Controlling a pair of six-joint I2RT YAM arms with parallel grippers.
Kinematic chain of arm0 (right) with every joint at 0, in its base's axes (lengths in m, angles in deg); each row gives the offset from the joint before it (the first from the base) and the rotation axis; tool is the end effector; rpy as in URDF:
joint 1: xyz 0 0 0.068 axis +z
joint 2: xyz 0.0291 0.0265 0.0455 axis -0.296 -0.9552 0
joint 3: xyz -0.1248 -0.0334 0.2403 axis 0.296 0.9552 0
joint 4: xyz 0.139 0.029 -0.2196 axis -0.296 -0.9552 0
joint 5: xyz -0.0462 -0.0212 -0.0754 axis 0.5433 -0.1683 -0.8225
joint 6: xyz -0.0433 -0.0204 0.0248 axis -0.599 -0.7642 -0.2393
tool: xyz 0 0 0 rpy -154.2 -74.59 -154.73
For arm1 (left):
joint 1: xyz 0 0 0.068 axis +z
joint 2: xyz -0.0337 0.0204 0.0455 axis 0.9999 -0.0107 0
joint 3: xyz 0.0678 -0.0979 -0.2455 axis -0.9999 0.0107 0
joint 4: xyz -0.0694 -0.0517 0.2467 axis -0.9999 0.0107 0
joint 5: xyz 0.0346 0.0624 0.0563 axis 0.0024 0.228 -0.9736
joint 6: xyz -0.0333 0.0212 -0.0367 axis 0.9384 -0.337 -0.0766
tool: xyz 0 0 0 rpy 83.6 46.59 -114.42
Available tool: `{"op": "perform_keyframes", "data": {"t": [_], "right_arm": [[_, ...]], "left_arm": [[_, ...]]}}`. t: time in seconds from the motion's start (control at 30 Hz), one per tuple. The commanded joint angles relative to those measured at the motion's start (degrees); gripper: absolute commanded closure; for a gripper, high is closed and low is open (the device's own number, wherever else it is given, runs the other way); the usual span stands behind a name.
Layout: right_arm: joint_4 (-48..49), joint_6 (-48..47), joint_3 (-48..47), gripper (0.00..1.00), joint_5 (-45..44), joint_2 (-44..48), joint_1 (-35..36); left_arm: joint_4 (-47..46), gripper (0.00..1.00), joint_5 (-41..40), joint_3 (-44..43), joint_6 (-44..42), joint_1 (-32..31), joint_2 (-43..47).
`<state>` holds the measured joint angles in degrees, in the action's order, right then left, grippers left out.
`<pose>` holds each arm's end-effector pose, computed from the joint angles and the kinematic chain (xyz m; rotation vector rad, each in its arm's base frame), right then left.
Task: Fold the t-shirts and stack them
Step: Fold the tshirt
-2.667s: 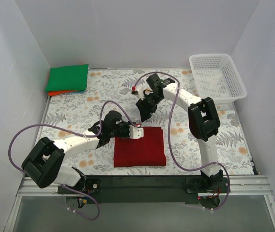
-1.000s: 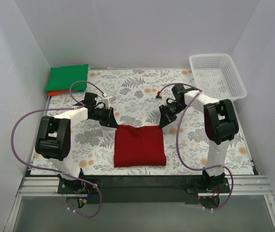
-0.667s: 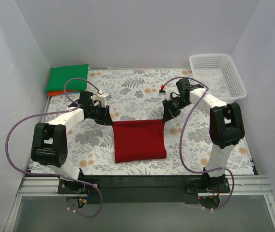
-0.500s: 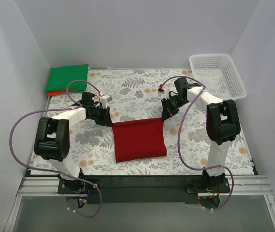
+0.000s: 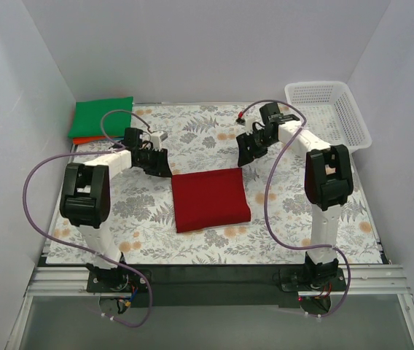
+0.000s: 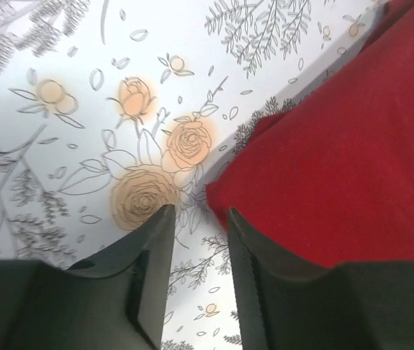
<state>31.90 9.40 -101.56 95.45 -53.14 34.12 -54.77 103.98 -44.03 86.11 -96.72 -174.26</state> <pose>0.4134 0.1444 0.1973 -0.8917 2.4741 0.7168 0.3571 -0.0658 0.1565 -0.3445 2.6919 -0.9894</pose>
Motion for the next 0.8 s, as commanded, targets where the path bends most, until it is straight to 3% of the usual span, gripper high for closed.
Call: {"op": "perform_keyframes", "data": {"t": [0.0, 0.07, 0.2, 0.3, 0.43, 0.53, 0.77], "right_arm": [[-0.3, 0.6, -3.2, 0.35, -2.1, 4.7, -0.5], [-0.7, 1.1, -2.4, 0.37, 0.1, 7.4, -0.5], [-0.5, 4.3, 2.5, 0.44, 18.9, 12.7, 0.2], [0.0, 4.8, 8.3, 0.46, 28.9, 12.4, 3.8], [0.1, 2.4, 14.1, 0.5, 31.2, 9.7, 10.4], [0.9, 0.5, 15.9, 0.52, 30.6, 5.1, 11.1], [7.9, 2.6, 13.3, 0.54, 22.1, -4.5, 8.1]], "left_arm": [[2.5, 0.65, 1.9, -2.1, -0.3, 2.3, 5.2], [3.2, 0.62, 5.0, -1.3, 0.4, 2.8, 9.1], [1.4, 0.59, 16.3, 3.2, 8.6, 2.3, 16.5], [-1.2, 0.63, 23.3, 5.5, 15.3, -0.6, 15.2], [-5.5, 0.69, 25.6, 11.0, 19.4, -4.2, 10.0], [-7.0, 0.71, 25.4, 11.1, 21.1, -4.8, 5.9], [-6.1, 0.76, 20.2, 1.4, 19.7, -1.8, -10.2]]}}
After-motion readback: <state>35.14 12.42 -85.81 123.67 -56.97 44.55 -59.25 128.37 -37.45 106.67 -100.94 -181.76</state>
